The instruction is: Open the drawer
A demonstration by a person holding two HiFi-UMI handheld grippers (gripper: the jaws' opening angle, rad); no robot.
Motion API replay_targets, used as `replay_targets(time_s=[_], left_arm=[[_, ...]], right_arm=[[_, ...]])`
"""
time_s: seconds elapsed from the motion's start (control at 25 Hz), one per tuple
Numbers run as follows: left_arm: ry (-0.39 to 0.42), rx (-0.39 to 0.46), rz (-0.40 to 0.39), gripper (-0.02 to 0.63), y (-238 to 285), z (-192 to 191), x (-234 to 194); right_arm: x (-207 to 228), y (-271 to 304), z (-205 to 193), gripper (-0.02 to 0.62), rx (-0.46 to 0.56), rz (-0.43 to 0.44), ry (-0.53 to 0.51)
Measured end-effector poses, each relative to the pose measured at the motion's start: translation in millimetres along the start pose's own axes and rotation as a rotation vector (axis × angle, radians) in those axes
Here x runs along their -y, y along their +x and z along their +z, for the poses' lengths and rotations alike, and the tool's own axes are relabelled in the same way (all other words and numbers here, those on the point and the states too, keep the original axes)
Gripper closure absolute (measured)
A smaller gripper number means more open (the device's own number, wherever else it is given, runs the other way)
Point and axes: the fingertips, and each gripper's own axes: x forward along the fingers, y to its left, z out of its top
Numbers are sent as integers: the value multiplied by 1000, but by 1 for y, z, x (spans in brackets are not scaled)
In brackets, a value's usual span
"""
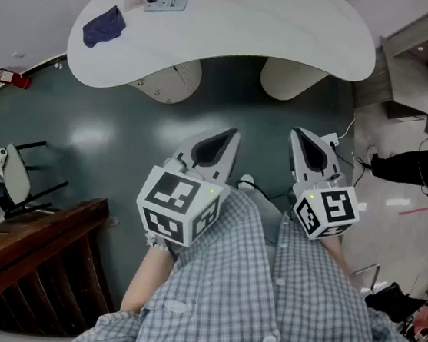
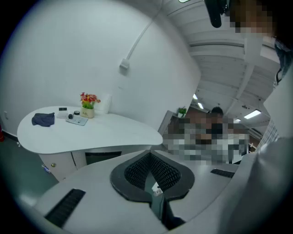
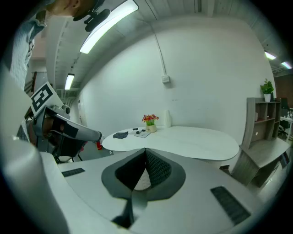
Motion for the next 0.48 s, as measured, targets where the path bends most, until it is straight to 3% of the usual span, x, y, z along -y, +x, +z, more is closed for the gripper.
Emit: replay_targets(time_s=[0.48], left_arm=[[12,-6,-9,603,10,2,13]], right_arm=[[11,-7,-2,586,-4,-1,0]])
